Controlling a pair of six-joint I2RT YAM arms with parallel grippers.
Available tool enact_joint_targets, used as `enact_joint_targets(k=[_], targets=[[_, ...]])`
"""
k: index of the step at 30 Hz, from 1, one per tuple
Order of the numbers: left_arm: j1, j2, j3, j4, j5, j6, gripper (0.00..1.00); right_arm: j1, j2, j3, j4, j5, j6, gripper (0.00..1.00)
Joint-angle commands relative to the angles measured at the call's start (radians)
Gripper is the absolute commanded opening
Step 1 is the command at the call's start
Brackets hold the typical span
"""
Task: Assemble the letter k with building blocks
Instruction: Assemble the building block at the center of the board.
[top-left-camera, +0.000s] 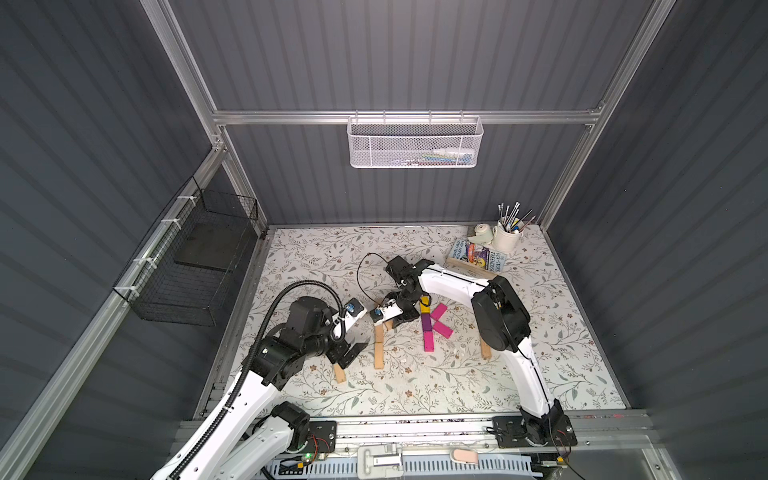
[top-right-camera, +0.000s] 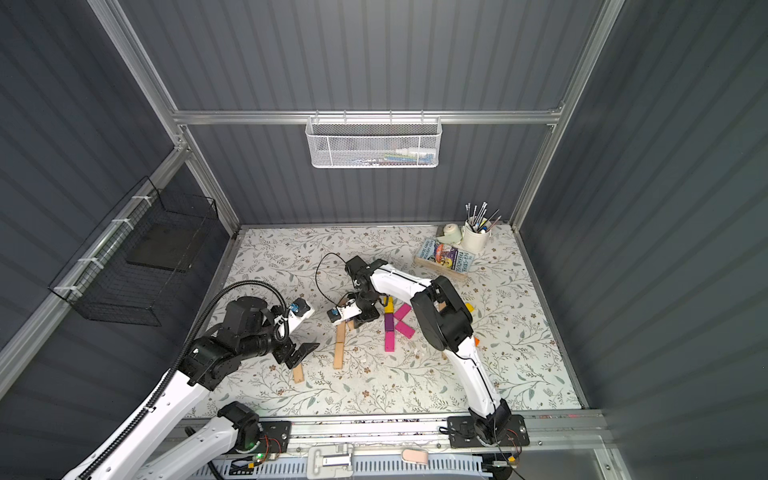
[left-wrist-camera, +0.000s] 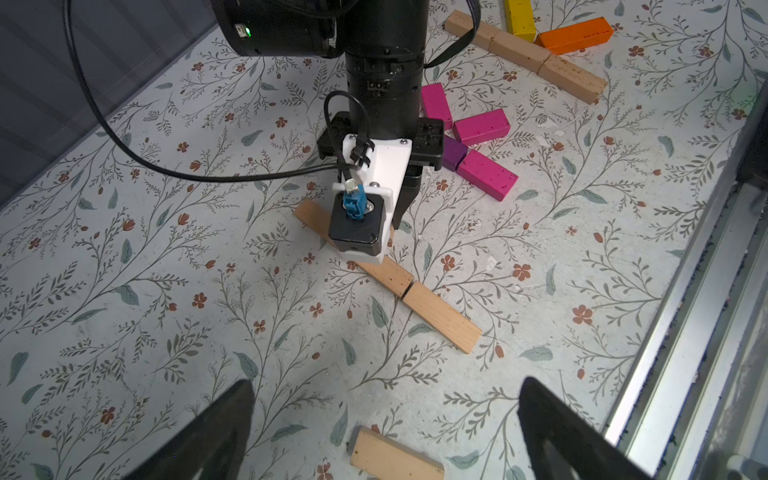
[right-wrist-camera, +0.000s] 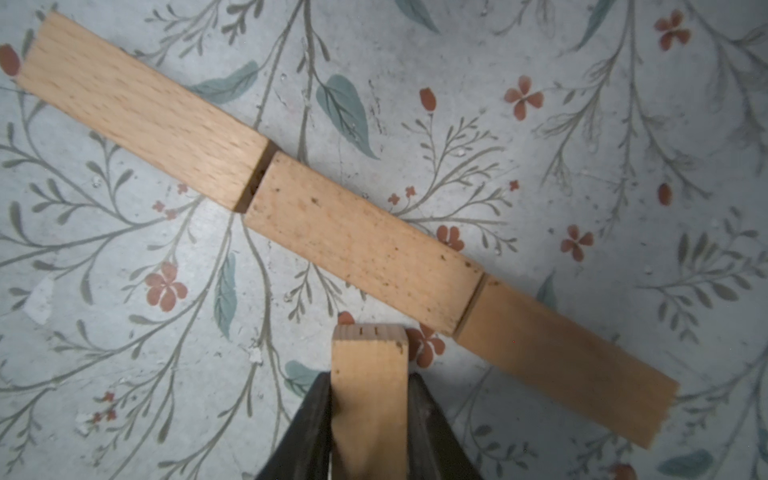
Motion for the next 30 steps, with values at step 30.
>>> enact_joint_targets(k=[30], targets=[[-0.002, -0.015, -0.012, 0.004, 0.001, 0.022, 0.99, 0.017, 0.032, 0.021, -0.026, -0.036, -0.01, 0.31]])
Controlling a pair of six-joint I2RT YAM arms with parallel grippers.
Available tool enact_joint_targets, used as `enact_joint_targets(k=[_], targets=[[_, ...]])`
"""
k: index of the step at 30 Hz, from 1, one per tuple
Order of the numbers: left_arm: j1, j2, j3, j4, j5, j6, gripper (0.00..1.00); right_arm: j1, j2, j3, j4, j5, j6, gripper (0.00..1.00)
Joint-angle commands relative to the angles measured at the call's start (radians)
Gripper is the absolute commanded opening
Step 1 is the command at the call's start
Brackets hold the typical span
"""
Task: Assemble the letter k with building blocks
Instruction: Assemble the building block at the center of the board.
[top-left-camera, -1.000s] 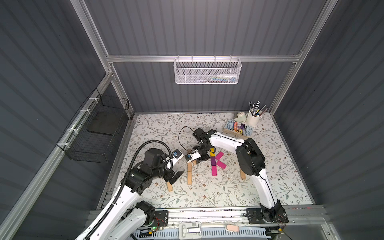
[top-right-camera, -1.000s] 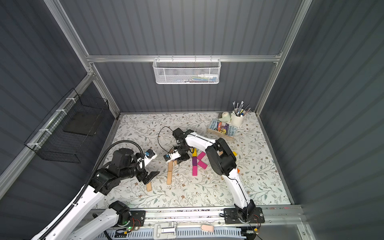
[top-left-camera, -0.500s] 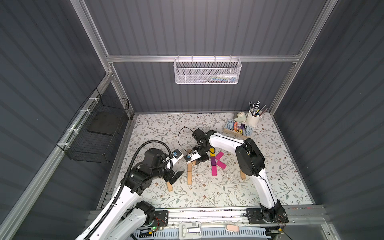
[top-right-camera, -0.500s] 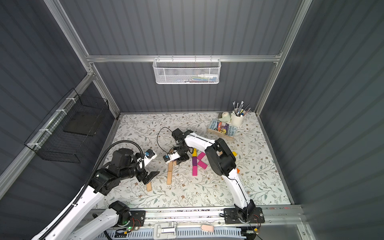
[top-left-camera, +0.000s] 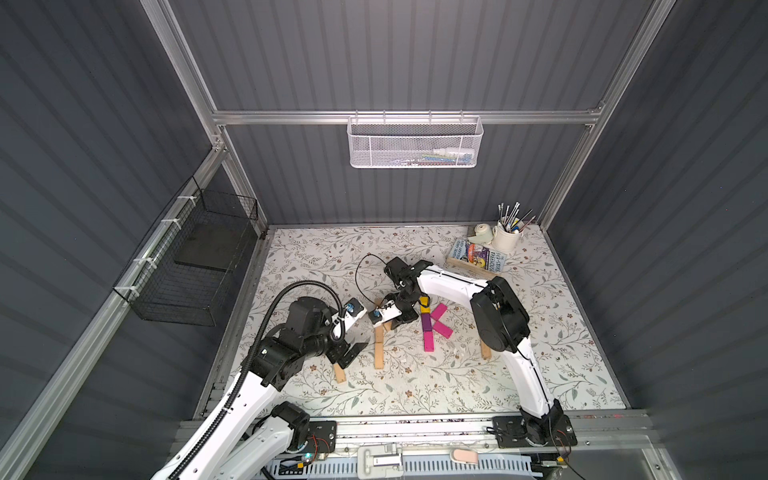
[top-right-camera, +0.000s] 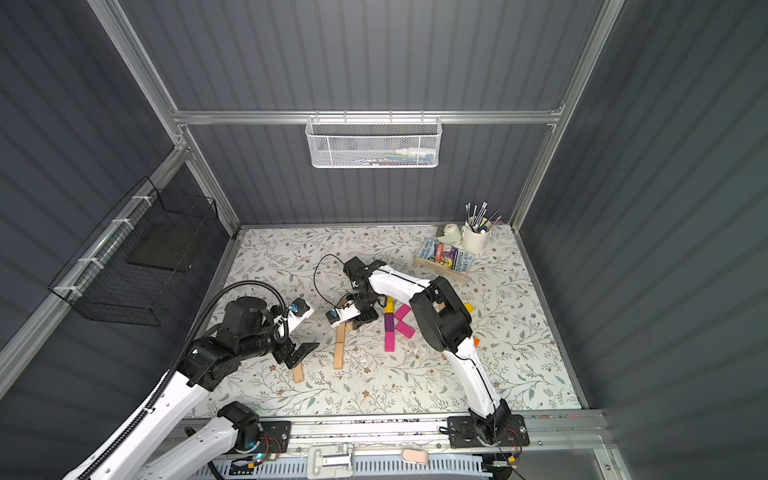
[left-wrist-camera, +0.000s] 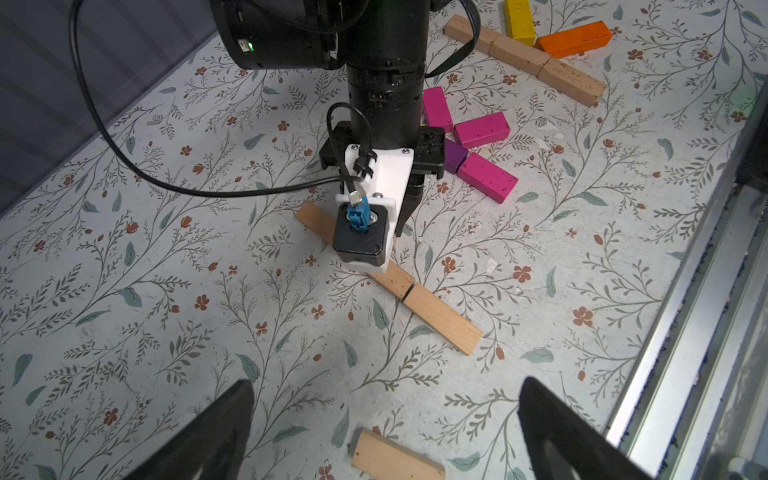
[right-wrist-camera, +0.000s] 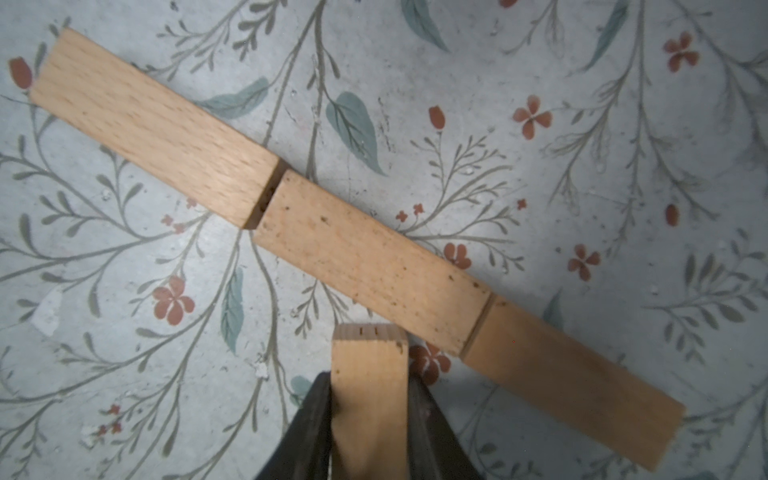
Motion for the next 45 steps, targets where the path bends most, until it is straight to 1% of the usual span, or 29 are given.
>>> enact_joint_targets(k=[1, 11, 18, 23, 28, 32, 34, 37, 40, 41, 43, 44, 45], targets=[[-0.002, -0.014, -0.012, 0.002, 0.002, 0.021, 1.0, 0.006, 0.032, 0.019, -0.027, -0.03, -0.008, 0.31], [-0.001, -0.016, -0.014, 0.003, 0.002, 0.022, 0.99, 0.008, 0.031, 0.019, -0.026, -0.031, -0.005, 0.31], [-0.002, -0.019, -0.015, 0.005, 0.0, 0.025, 1.0, 0.007, 0.012, 0.0, -0.01, -0.022, -0.005, 0.39], [-0.002, -0.02, -0.015, 0.005, 0.0, 0.024, 0.99, 0.003, -0.011, -0.02, -0.005, -0.03, -0.006, 0.4], [-0.001, -0.036, -0.016, 0.012, -0.007, 0.016, 1.0, -0.011, -0.072, -0.066, 0.032, -0.062, 0.009, 0.41], [-0.002, -0.054, -0.021, 0.029, -0.056, -0.021, 0.99, -0.046, -0.169, -0.142, 0.105, -0.141, 0.045, 0.41], [-0.002, -0.055, -0.024, 0.056, -0.089, -0.073, 1.0, -0.061, -0.232, -0.193, 0.154, -0.173, 0.068, 0.42], [-0.001, -0.033, -0.013, 0.113, -0.127, -0.195, 0.99, -0.087, -0.331, -0.293, 0.251, -0.221, 0.119, 0.43], [-0.002, 0.027, 0.024, 0.147, -0.24, -0.43, 1.0, -0.106, -0.432, -0.403, 0.354, -0.255, 0.188, 0.44], [-0.002, 0.056, 0.045, 0.138, -0.285, -0.521, 1.0, -0.109, -0.469, -0.44, 0.391, -0.253, 0.236, 0.45], [-0.001, 0.125, 0.096, 0.066, -0.4, -0.721, 0.88, -0.109, -0.53, -0.512, 0.533, -0.221, 0.439, 0.47], [-0.001, 0.163, 0.119, 0.013, -0.438, -0.811, 0.83, -0.11, -0.563, -0.55, 0.612, -0.204, 0.578, 0.51], [-0.001, 0.203, 0.139, -0.033, -0.453, -0.879, 0.81, -0.109, -0.594, -0.586, 0.683, -0.188, 0.722, 0.54]])
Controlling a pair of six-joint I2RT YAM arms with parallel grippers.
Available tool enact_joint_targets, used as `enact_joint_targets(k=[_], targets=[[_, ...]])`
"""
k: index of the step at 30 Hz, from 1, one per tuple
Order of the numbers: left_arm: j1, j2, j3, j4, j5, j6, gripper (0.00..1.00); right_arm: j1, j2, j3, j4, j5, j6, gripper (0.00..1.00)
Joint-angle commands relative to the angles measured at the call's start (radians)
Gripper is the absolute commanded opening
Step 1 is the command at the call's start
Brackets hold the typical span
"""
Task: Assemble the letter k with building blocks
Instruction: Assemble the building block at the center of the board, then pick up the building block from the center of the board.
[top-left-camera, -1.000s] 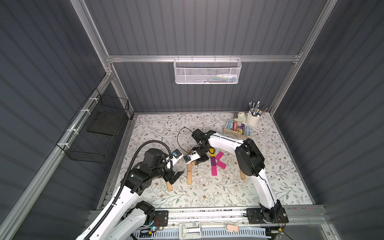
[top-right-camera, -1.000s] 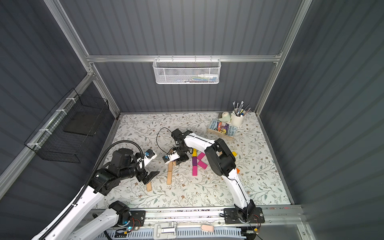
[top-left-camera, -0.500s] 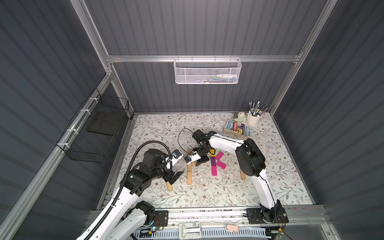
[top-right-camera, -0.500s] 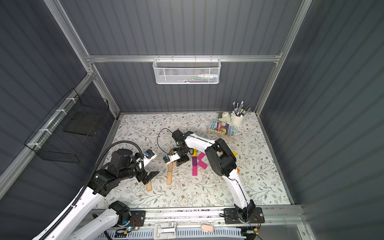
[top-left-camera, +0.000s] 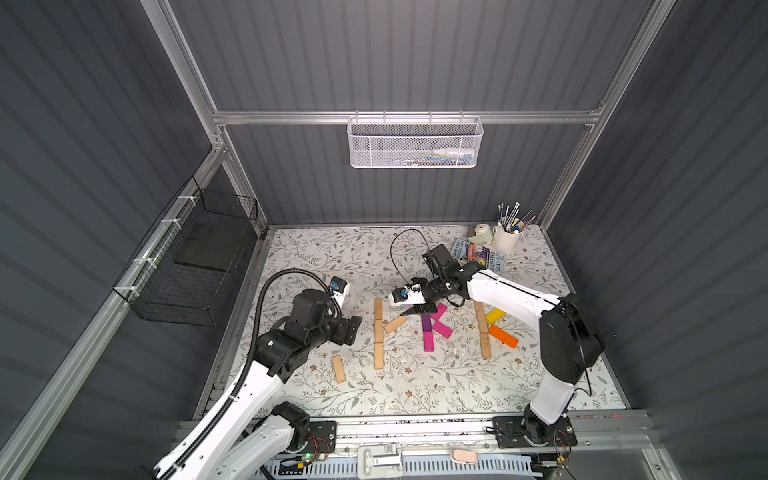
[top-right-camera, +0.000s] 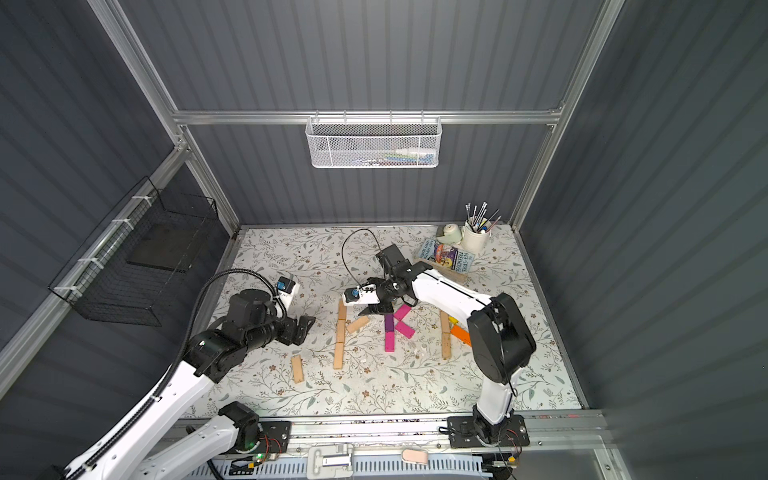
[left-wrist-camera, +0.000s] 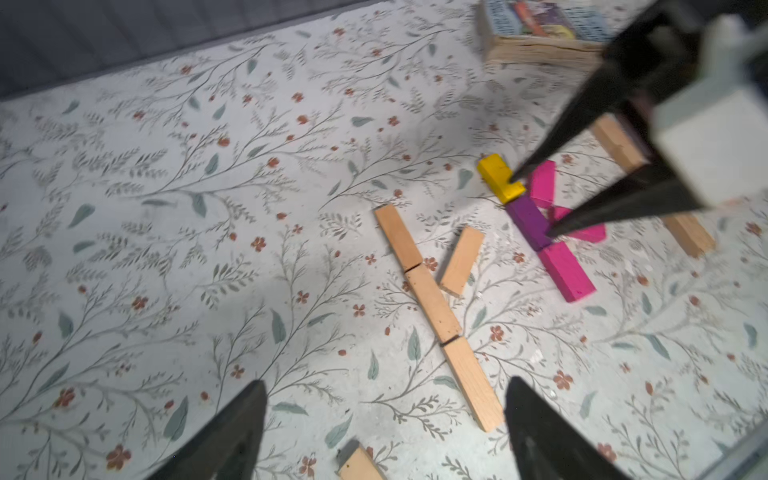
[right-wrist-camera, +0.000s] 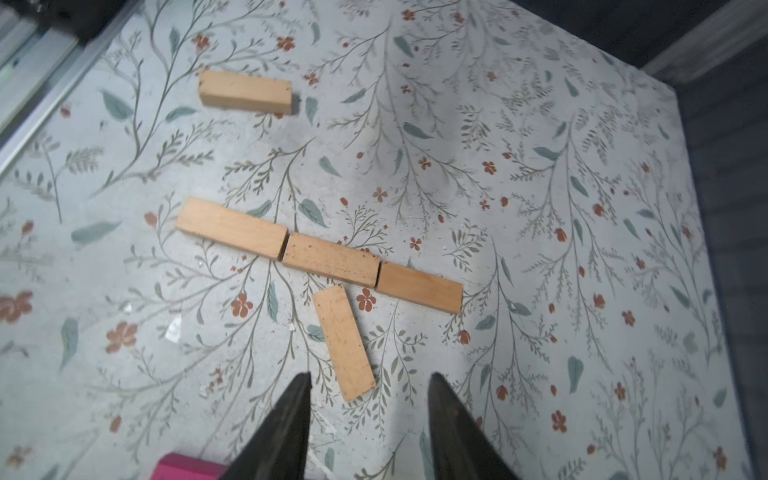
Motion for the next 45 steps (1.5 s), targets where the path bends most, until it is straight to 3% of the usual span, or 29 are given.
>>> enact_joint_targets(k=[1, 3, 6, 10, 19, 25, 30, 33, 38, 42, 45], targets=[[-0.002, 0.09, 0.072, -0.134, -0.151, -0.379, 0.77, 0.005, -0.08, -0.11, 0.297, 0.022, 0.514, 0.57], [-0.001, 0.128, 0.06, -0.182, -0.145, -0.482, 0.69, 0.004, -0.149, -0.21, 0.472, 0.044, 0.833, 0.59], [-0.002, 0.13, -0.009, -0.214, -0.138, -0.645, 0.68, 0.004, -0.247, -0.336, 0.641, 0.135, 1.329, 0.65], [-0.001, 0.148, -0.094, -0.237, -0.094, -0.747, 0.64, 0.005, -0.321, -0.347, 0.471, 0.166, 1.586, 0.64], [-0.003, 0.232, -0.216, -0.172, -0.054, -0.778, 0.59, 0.034, -0.432, -0.332, 0.186, 0.33, 1.56, 0.67], [-0.014, 0.26, -0.27, -0.049, 0.034, -0.768, 0.54, 0.037, -0.457, -0.352, 0.18, 0.35, 1.557, 0.68], [-0.031, 0.285, -0.293, -0.03, 0.033, -0.777, 0.46, 0.036, -0.455, -0.351, 0.17, 0.351, 1.544, 0.68], [-0.032, 0.301, -0.305, -0.019, 0.038, -0.78, 0.33, 0.036, -0.457, -0.35, 0.168, 0.355, 1.54, 0.68], [-0.033, 0.298, -0.298, -0.03, 0.037, -0.777, 0.2, 0.036, -0.473, -0.352, 0.169, 0.368, 1.545, 0.68], [-0.043, 0.257, -0.245, -0.083, 0.028, -0.793, 0.16, 0.035, -0.502, -0.36, 0.171, 0.4, 1.553, 0.69], [-0.12, 0.214, -0.18, -0.08, 0.011, -0.857, 0.16, 0.031, -0.533, -0.373, 0.17, 0.459, 1.563, 0.7]])
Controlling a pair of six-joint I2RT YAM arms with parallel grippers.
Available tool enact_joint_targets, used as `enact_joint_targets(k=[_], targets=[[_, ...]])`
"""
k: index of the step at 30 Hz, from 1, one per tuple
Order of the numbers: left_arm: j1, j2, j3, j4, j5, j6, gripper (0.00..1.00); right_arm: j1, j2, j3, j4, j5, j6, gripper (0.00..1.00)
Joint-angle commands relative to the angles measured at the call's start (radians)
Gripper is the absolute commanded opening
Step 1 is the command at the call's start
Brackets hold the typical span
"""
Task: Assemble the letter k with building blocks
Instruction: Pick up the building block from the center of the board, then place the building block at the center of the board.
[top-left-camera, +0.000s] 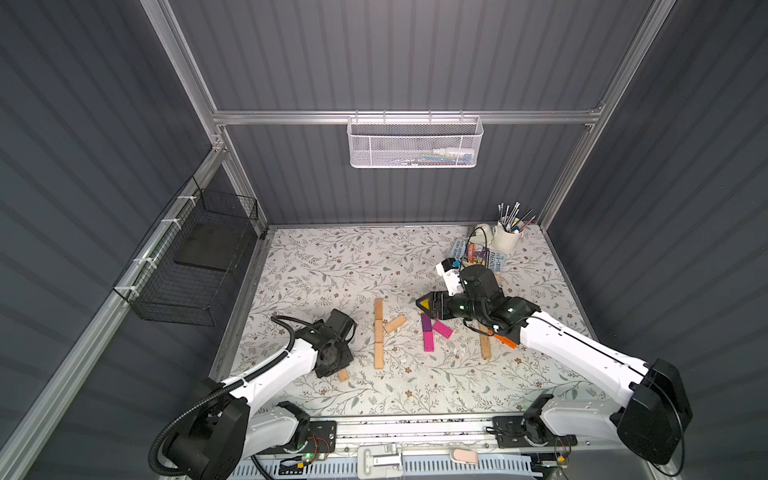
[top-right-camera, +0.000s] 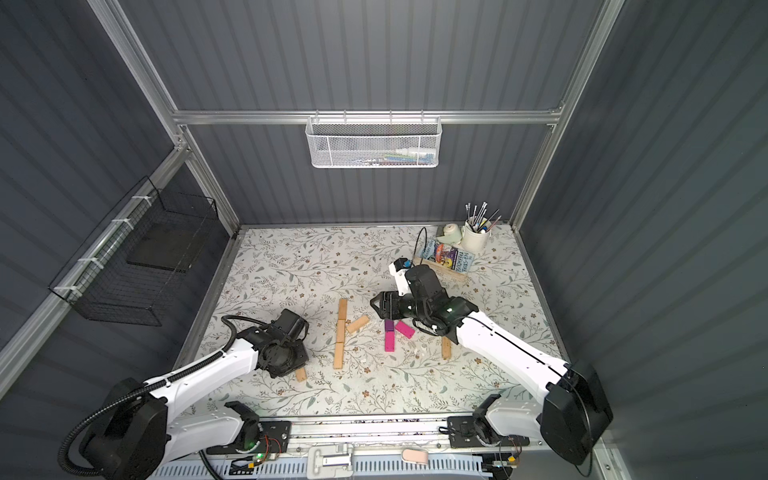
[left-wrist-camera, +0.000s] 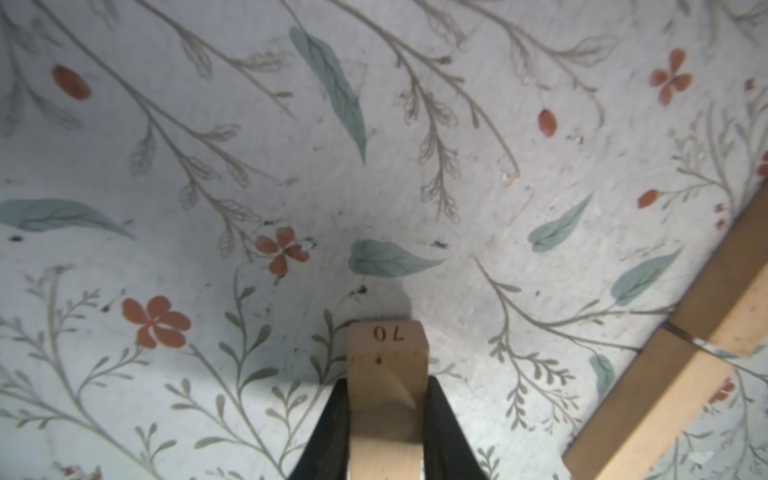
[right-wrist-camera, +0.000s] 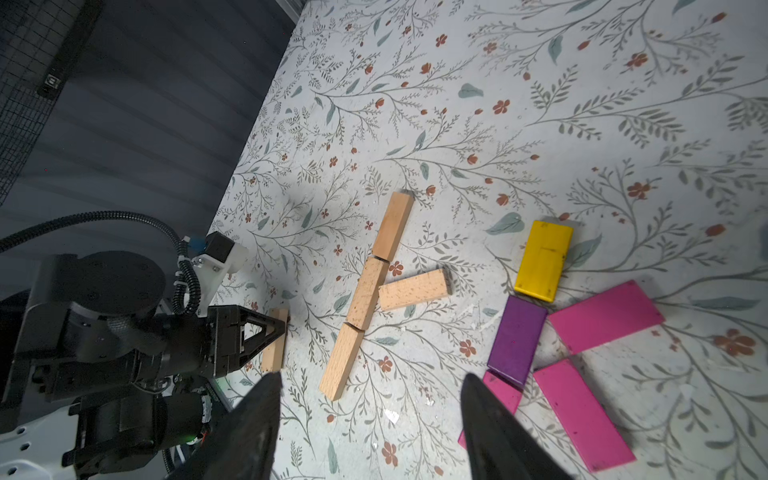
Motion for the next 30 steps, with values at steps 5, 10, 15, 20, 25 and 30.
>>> enact_joint_targets(k=[5, 10, 15, 20, 25, 30], targets=[[-0.222, 0.05, 0.21, 0.046, -0.077, -0.138, 0.15, -0.016, -0.1, -0.069, -0.007, 0.198, 0.039, 0.74], [-0.329, 0.25, 0.315, 0.154, -0.107, -0.168, 0.14, -0.026, -0.186, -0.116, -0.027, 0.299, 0.059, 0.76], [-0.376, 0.423, 0.394, 0.192, -0.132, -0.195, 0.14, -0.033, -0.217, -0.133, -0.051, 0.308, 0.062, 0.77], [-0.405, 0.547, 0.448, 0.202, -0.142, -0.205, 0.15, -0.036, -0.232, -0.143, -0.064, 0.305, 0.056, 0.78], [-0.414, 0.596, 0.463, 0.205, -0.141, -0.207, 0.26, -0.037, -0.248, -0.151, -0.076, 0.315, 0.049, 0.78], [-0.413, 0.59, 0.471, 0.2, -0.144, -0.196, 0.33, -0.038, -0.254, -0.155, -0.084, 0.318, 0.046, 0.78]])
